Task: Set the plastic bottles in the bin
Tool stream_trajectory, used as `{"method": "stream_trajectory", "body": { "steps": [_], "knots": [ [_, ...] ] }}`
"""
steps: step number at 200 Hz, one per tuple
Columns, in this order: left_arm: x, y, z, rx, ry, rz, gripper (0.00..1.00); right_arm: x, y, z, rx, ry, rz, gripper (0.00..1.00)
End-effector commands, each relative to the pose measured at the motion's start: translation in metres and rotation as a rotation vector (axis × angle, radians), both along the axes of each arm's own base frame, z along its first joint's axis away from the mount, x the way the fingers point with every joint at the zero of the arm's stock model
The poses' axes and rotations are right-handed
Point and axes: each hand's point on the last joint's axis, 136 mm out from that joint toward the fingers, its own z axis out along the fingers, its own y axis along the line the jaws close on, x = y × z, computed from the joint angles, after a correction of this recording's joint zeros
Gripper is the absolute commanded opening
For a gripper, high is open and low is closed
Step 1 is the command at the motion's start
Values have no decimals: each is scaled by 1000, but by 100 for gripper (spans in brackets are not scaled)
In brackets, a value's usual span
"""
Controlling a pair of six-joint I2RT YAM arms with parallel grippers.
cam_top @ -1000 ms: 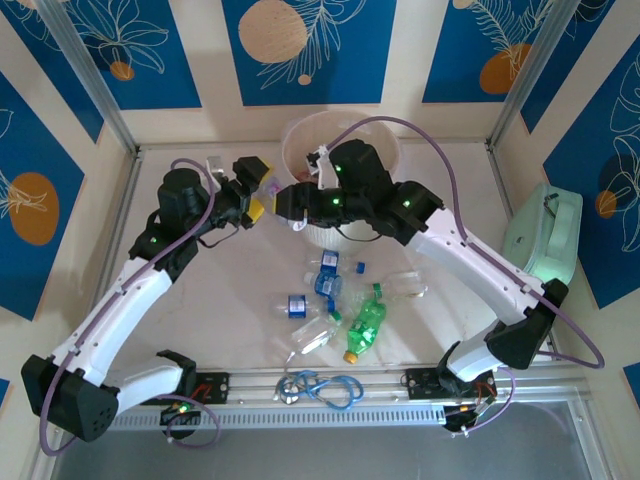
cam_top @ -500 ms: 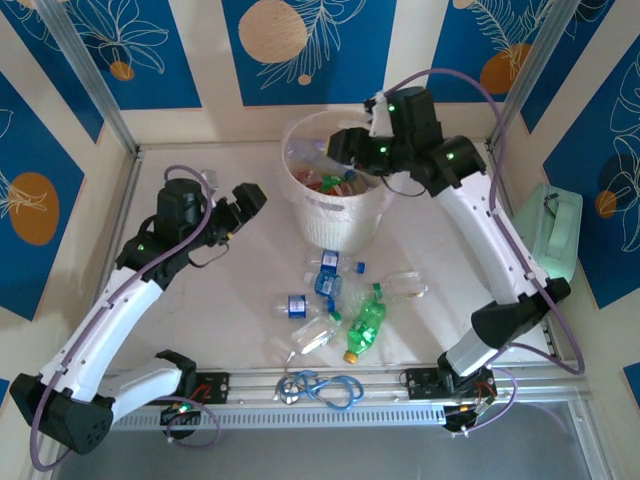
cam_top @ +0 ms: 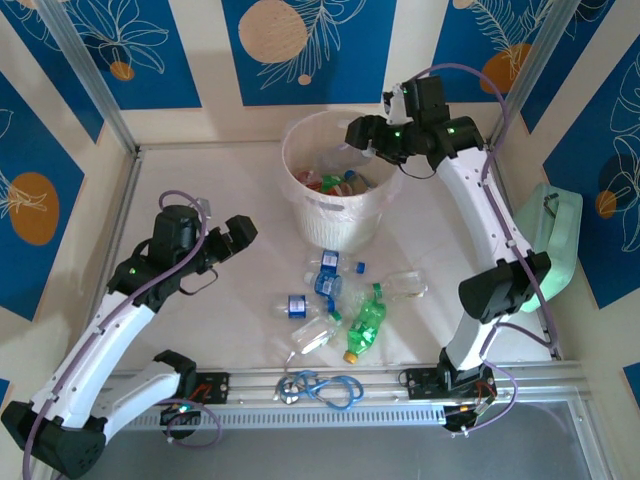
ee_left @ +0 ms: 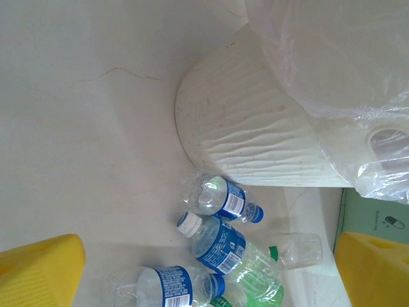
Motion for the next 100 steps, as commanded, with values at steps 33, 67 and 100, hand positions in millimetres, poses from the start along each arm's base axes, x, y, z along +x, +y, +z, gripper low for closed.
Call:
{"method": "stream_trajectory", "body": {
  "steps": [33,67,100],
  "knots": [
    [-6,1,-14,25,28,-14,100,1,-19,30,-68,-72,-31,77],
    [-8,-3,-30,27,77,-30,94,-26,-19,55,-82,-143,-33,74],
    [-15,-4,-47,32,131,-39,91,-73,-17,57,-137,-186,-40,72]
  ]
}}
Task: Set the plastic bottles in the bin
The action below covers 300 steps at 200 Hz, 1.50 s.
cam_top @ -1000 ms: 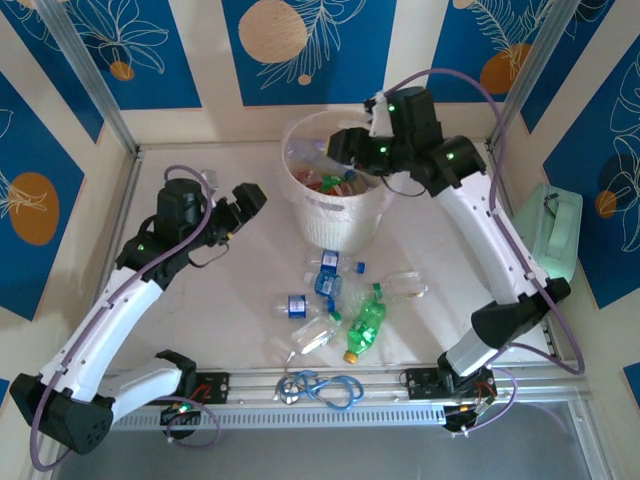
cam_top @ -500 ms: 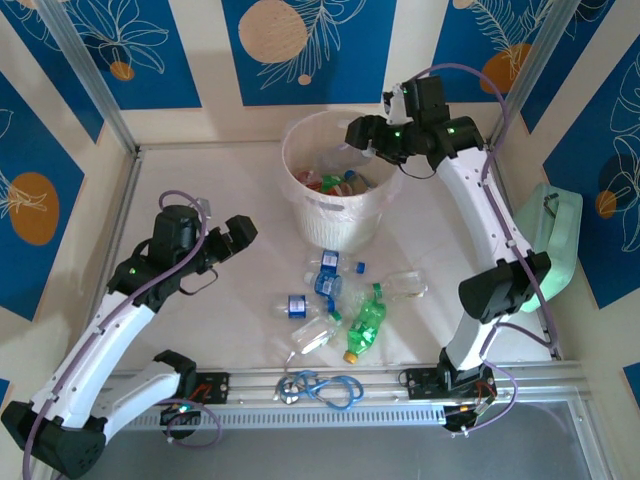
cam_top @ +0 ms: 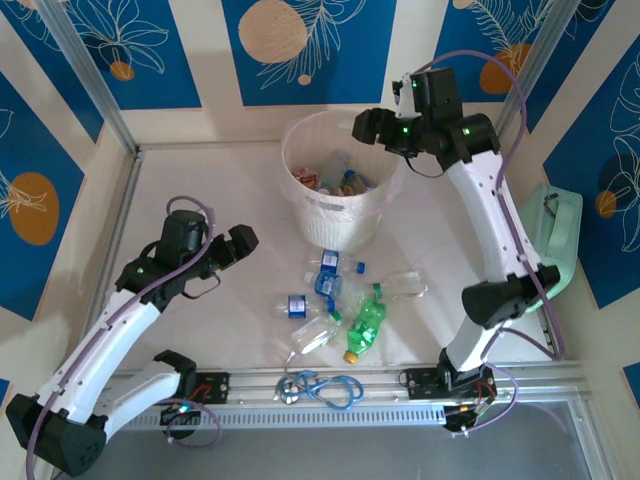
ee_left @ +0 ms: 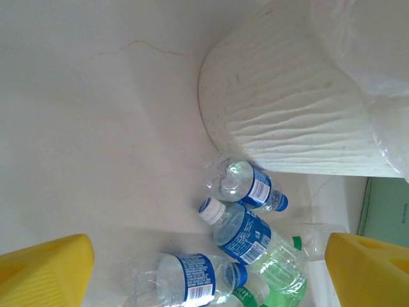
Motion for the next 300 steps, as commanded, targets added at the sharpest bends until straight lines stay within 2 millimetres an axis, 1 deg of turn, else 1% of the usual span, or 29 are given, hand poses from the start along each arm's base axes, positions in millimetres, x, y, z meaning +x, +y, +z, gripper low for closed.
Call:
{"method": "stream_trajectory", "body": {
  "steps": [1,7,9,23,42,71,83,100,109,123,141,157,179,216,226,249,267,289,300],
  "knots": [
    [-11,-4,-15,0,57,-29,91,-44,-5,15,-48,-68,-5,72],
    [-12,-4,-20,1,75,-25,91,-54,-4,14,-49,-76,-5,72],
    [-13,-5,-22,0,81,-24,91,-57,-4,11,-51,-70,-6,72],
    [-18,-6,-34,1,123,-19,89,-79,-6,4,-52,-72,-16,72],
    [-24,-9,-47,0,165,-18,88,-106,-11,-15,-89,-56,-33,72],
    [-30,-10,-57,12,188,-18,88,-145,-32,-56,-171,32,-97,70],
    [-30,-8,-56,16,179,-14,88,-160,-41,-75,-176,82,-132,70],
    [-29,-6,-53,27,166,-10,89,-181,-53,-110,-190,185,-187,70],
    [-27,-7,-50,27,155,-12,89,-189,-64,-129,-221,244,-239,70],
    [-24,-10,-46,15,137,-20,90,-200,-81,-156,-262,342,-329,70],
    [-20,-15,-39,-4,112,-34,92,-210,-91,-183,-267,444,-426,70],
    [-17,-17,-33,-2,98,-47,93,-214,-96,-203,-250,512,-508,73],
    [-17,-16,-30,9,89,-55,94,-213,-100,-231,-200,611,-606,75],
    [-20,-15,-28,12,81,-70,95,-194,-105,-269,-65,748,-707,73],
    [-21,-15,-28,14,79,-73,95,-186,-104,-273,-42,762,-706,73],
    [-22,-15,-28,14,75,-79,95,-177,-104,-283,-32,823,-740,75],
    [-22,-17,-28,4,74,-85,95,-175,-107,-292,-36,858,-788,78],
    [-21,-19,-29,0,74,-90,95,-171,-109,-302,-26,907,-839,81],
    [-21,-19,-29,0,74,-92,95,-166,-110,-305,-23,905,-855,81]
  ]
}}
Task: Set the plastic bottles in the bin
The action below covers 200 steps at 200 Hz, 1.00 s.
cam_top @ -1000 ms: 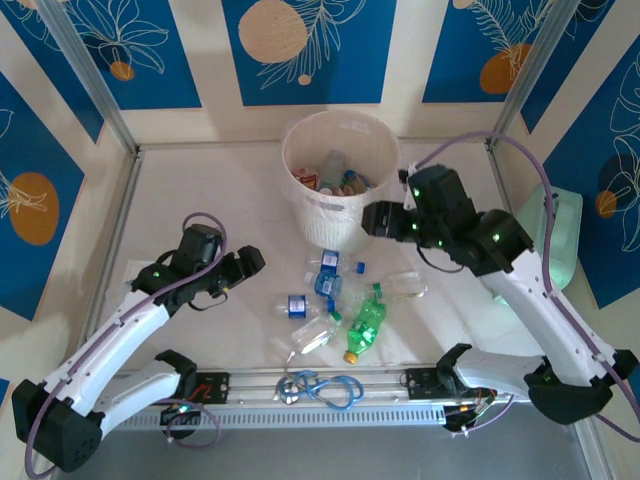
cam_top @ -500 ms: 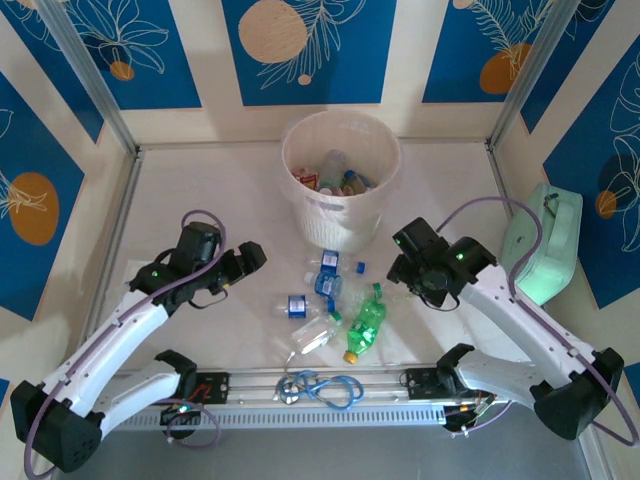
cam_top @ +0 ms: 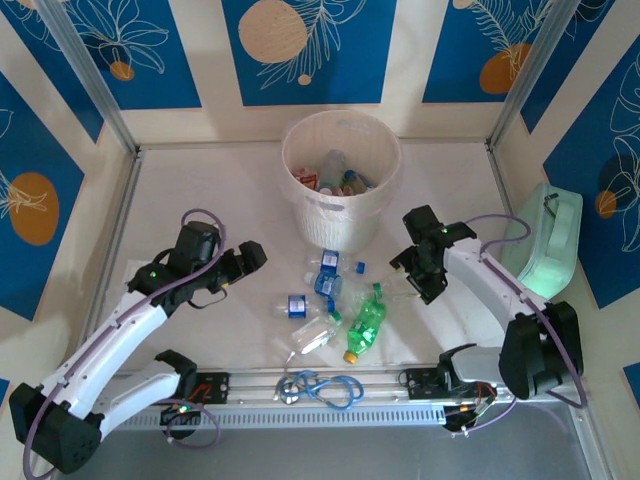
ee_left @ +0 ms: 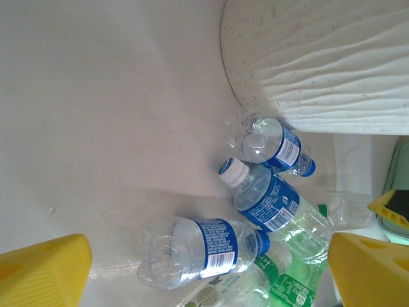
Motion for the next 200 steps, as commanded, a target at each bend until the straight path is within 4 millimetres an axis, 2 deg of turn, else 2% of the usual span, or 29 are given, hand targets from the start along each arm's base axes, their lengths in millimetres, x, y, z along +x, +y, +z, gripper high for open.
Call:
{"method": "stream_trajectory", "body": {
  "steps": [1,28,94,129,170,200],
  "knots": [
    [0,-6,9,-13,-34,-40,95,8,3,-2,35,13,-73,81],
    [0,-6,8,-9,-33,-44,95,19,0,-10,27,34,-100,81],
    [0,-5,5,1,-31,-51,95,32,-1,-45,23,125,-152,82],
    [0,-1,5,13,-30,-51,95,41,-7,-56,12,120,-160,71],
    [3,0,6,11,-30,-46,95,46,-20,-51,-32,97,-144,66],
    [7,-2,10,1,-36,-46,95,53,-29,-31,-56,-1,-137,64]
  ]
}}
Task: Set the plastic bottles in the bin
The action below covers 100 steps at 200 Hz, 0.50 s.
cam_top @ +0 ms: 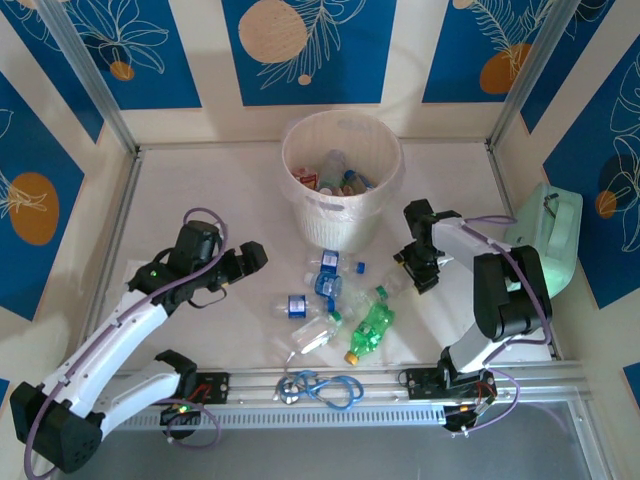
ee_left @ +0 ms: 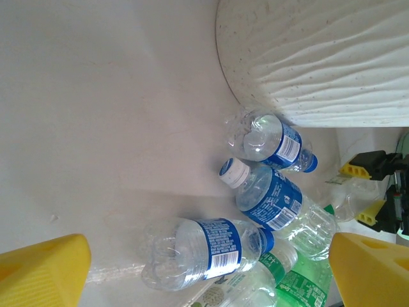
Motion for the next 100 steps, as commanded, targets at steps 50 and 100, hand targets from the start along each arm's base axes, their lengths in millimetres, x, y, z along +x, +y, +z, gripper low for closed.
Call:
{"method": "stream_trajectory", "body": {
  "steps": [50,100],
  "knots": [
    [8,-6,22,-35,-41,-22,95,27,-22,75,-98,-234,69,57],
    [11,-17,52,-132,-110,-49,96,14,-18,130,-119,-430,143,52]
  ]
}}
